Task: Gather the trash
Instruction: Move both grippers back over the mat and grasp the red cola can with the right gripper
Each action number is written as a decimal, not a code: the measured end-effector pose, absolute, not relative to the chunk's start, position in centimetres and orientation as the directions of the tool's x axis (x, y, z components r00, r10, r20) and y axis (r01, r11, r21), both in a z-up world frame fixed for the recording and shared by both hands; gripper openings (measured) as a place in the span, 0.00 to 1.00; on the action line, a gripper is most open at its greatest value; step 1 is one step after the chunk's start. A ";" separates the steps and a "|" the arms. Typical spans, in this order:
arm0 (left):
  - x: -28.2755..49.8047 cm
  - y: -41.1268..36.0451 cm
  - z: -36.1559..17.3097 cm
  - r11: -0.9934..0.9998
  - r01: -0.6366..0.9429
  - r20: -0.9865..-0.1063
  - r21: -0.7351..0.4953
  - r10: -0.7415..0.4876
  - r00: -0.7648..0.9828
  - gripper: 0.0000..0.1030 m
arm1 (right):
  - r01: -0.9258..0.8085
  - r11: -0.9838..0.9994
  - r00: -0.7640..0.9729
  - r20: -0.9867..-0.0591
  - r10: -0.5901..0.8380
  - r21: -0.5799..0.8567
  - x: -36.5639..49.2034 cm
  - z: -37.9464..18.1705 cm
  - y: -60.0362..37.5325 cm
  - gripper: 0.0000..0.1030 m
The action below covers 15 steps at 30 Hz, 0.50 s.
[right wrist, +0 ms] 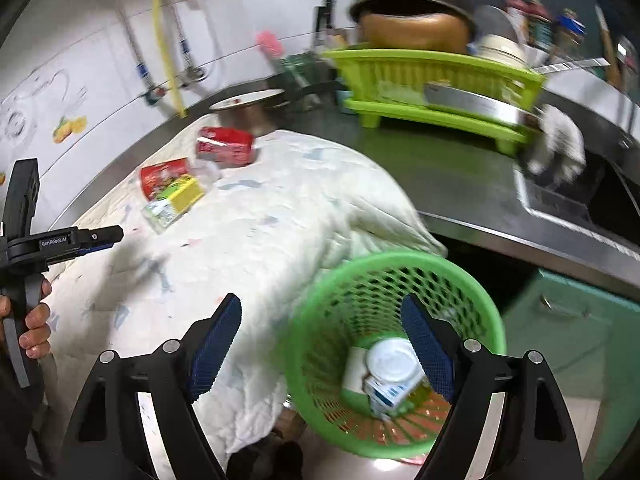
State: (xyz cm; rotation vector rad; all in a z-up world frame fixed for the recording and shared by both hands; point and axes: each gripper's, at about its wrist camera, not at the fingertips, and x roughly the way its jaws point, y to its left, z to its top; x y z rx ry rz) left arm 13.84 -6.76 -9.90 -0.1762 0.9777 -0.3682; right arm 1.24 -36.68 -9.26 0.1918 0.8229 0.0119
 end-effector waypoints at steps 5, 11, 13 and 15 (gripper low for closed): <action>14.2 -1.8 -9.8 0.941 0.126 -0.768 -0.314 -0.330 0.549 0.45 | -0.056 0.985 0.665 -0.729 0.161 0.166 5.4 -9.3 -32.4 0.77; 14.7 3.1 -10.1 0.945 0.028 -0.765 -0.327 -0.281 0.580 0.46 | -0.164 0.966 0.626 -0.736 0.258 0.199 10.4 -9.6 -26.9 0.77; 14.8 4.2 -10.2 0.943 0.008 -0.762 -0.332 -0.273 0.588 0.46 | -0.192 0.955 0.612 -0.734 0.295 0.225 12.2 -9.5 -25.3 0.77; 14.7 5.3 -10.3 0.942 -0.013 -0.762 -0.335 -0.263 0.592 0.46 | -0.207 0.951 0.603 -0.736 0.309 0.229 13.9 -9.5 -23.8 0.77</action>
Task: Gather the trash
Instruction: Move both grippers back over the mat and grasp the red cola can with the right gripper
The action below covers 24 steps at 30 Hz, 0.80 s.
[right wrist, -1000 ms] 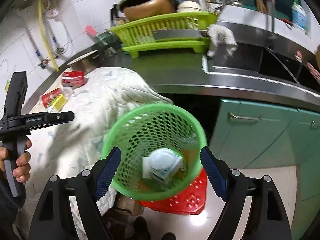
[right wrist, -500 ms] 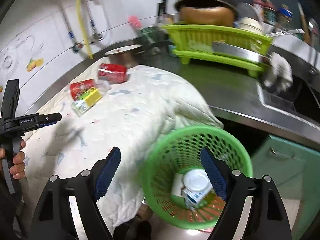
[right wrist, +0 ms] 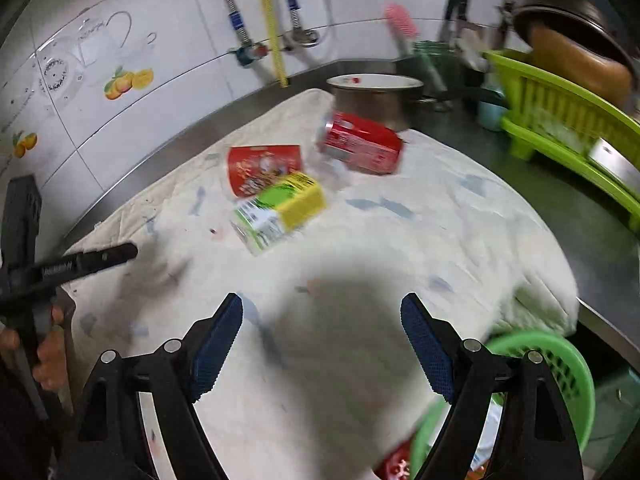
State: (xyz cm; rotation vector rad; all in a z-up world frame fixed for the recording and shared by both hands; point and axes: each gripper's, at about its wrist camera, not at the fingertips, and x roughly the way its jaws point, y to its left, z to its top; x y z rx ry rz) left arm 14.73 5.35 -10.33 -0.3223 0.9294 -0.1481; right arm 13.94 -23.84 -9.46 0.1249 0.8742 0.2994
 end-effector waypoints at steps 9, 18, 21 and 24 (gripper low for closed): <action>14.6 8.6 -11.2 0.927 -0.087 -0.758 -0.364 -0.242 0.605 0.46 | -0.181 0.934 0.556 -0.751 0.355 0.307 20.4 -9.5 -20.6 0.76; 14.6 9.7 -11.7 0.921 -0.104 -0.759 -0.374 -0.240 0.605 0.47 | -0.201 0.963 0.582 -0.769 0.266 0.182 25.7 -8.8 -21.3 0.72; 14.7 9.8 -11.8 0.921 -0.105 -0.759 -0.375 -0.240 0.605 0.48 | -0.238 0.964 0.578 -0.780 0.241 0.122 27.5 -8.9 -22.1 0.71; 14.7 9.9 -12.1 0.922 -0.107 -0.763 -0.373 -0.239 0.601 0.49 | -0.279 0.958 0.571 -0.792 0.217 0.062 29.0 -9.3 -22.9 0.71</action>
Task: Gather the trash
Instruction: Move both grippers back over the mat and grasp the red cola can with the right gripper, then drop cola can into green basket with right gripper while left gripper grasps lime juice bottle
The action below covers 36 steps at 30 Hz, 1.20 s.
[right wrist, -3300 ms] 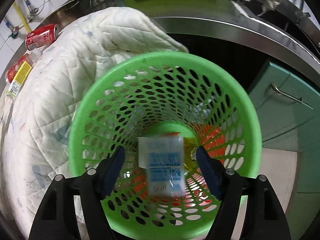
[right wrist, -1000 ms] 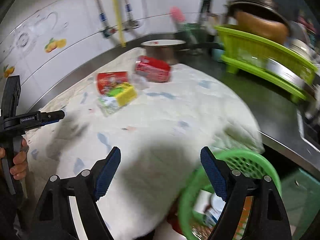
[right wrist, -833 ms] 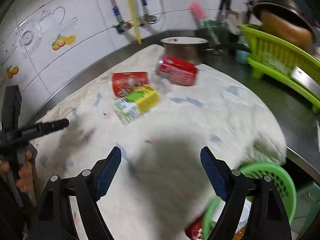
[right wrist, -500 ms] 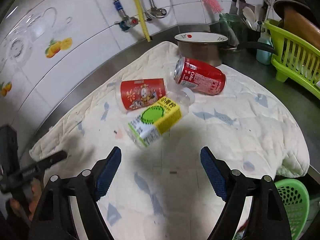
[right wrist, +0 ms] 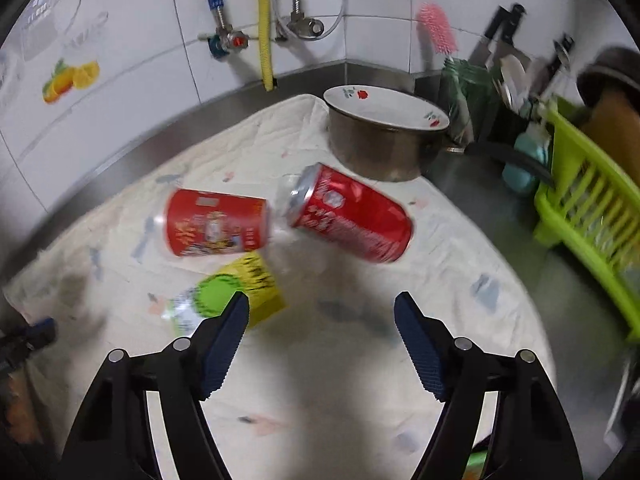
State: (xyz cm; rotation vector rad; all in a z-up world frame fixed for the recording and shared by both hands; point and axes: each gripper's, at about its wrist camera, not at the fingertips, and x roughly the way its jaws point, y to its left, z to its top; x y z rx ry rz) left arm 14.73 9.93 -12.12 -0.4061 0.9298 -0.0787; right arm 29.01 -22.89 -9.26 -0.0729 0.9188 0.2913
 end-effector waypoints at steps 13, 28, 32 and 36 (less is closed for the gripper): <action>16.3 9.4 -13.5 0.935 -0.111 -0.792 -0.338 -0.219 0.570 0.49 | -0.621 0.750 0.501 -0.851 0.158 -0.226 35.8 -11.8 -21.6 0.71; 19.1 5.7 -12.9 0.952 0.044 -0.786 -0.302 -0.275 0.554 0.55 | -0.786 0.490 0.480 -0.872 0.099 -0.377 40.0 -15.4 -18.5 0.68; 20.5 3.5 -12.1 0.951 0.122 -0.772 -0.283 -0.302 0.560 0.62 | -0.783 0.502 0.480 -0.870 0.111 -0.368 40.2 -15.6 -18.9 0.65; 22.1 1.4 -11.9 0.944 0.184 -0.758 -0.273 -0.329 0.563 0.68 | -0.761 0.544 0.487 -0.865 0.119 -0.353 39.7 -14.9 -19.7 0.64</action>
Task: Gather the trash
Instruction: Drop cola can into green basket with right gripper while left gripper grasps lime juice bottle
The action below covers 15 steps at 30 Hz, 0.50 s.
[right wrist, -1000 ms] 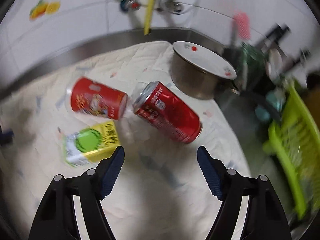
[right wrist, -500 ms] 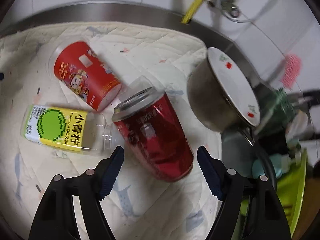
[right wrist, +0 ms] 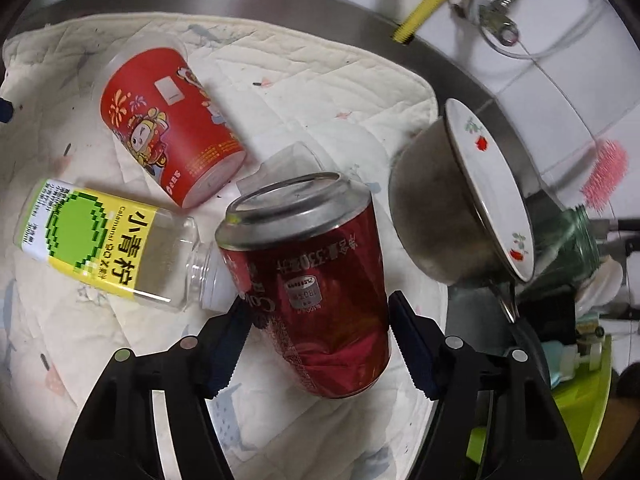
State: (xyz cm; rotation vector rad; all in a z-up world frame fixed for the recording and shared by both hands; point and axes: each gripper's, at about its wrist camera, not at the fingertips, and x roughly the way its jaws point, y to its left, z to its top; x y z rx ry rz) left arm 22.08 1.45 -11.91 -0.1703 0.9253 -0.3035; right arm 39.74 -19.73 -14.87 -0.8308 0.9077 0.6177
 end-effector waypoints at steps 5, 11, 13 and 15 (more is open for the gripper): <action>24.2 -1.3 -12.4 0.937 0.242 -0.761 -0.252 -0.346 0.548 0.70 | -0.695 0.640 0.509 -0.853 0.117 -0.327 38.2 -13.1 -20.8 0.64; 26.5 -4.4 -13.3 0.929 0.312 -0.776 -0.197 -0.342 0.530 0.70 | -0.575 0.792 0.513 -0.844 0.154 -0.205 34.7 -9.8 -24.0 0.64; 27.3 -5.0 -13.8 0.929 0.325 -0.785 -0.176 -0.332 0.524 0.70 | -0.526 0.833 0.515 -0.844 0.152 -0.171 32.9 -9.1 -25.3 0.64; 27.9 -5.5 -14.3 0.929 0.330 -0.794 -0.169 -0.326 0.513 0.70 | -0.485 0.863 0.517 -0.842 0.154 -0.140 30.9 -8.7 -26.7 0.64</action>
